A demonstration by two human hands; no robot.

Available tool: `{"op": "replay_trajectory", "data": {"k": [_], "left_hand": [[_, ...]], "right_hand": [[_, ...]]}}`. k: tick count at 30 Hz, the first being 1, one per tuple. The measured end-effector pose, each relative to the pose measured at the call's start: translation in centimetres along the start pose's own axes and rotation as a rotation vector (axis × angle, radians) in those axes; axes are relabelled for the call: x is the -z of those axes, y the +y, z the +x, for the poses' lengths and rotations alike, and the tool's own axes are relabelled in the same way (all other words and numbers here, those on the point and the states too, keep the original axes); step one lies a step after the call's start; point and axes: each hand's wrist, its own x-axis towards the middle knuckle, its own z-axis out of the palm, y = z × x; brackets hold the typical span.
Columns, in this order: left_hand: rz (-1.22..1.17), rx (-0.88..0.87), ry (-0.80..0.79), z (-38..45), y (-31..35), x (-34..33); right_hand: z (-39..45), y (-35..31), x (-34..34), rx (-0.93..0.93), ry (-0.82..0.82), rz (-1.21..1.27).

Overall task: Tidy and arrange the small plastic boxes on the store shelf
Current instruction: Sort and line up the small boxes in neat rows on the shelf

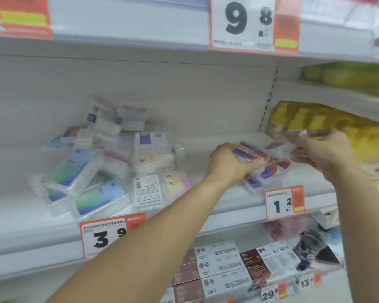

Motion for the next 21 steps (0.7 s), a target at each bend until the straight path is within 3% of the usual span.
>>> {"op": "replay_trajectory", "data": {"k": [2,5,10,14,16,19,21], "left_hand": [[0.314,-0.041,0.04,0.2,-0.1,-1.0],[0.595,-0.017,-0.003,-0.1,1.1,-1.6],[0.691,0.002,-0.095,-2.1,3.0,0.7],[0.835,-0.239,0.121,-4.6,1.5,8.5],[0.911,-0.267,0.228,-6.0,0.4,13.6],[1.1,-0.112,0.284,-7.9,-2.0,20.6],[1.192,0.058,0.229,-9.2,-3.8,24.3]], "right_hand": [[0.4,0.2,0.5,0.038,0.039,-0.223],[-0.3,-0.6,0.6,0.103,0.056,-0.509],[-2.4,-2.6,-0.7,0.238,0.006,-0.456],[-6.1,-5.4,-3.6,0.363,-0.246,-0.374],[-8.2,-6.4,-5.9,0.461,-0.369,-0.374],[-11.0,-6.7,-10.0,0.649,-0.528,-0.43],[-12.4,-6.2,-13.0,0.729,-0.58,-0.506]]}}
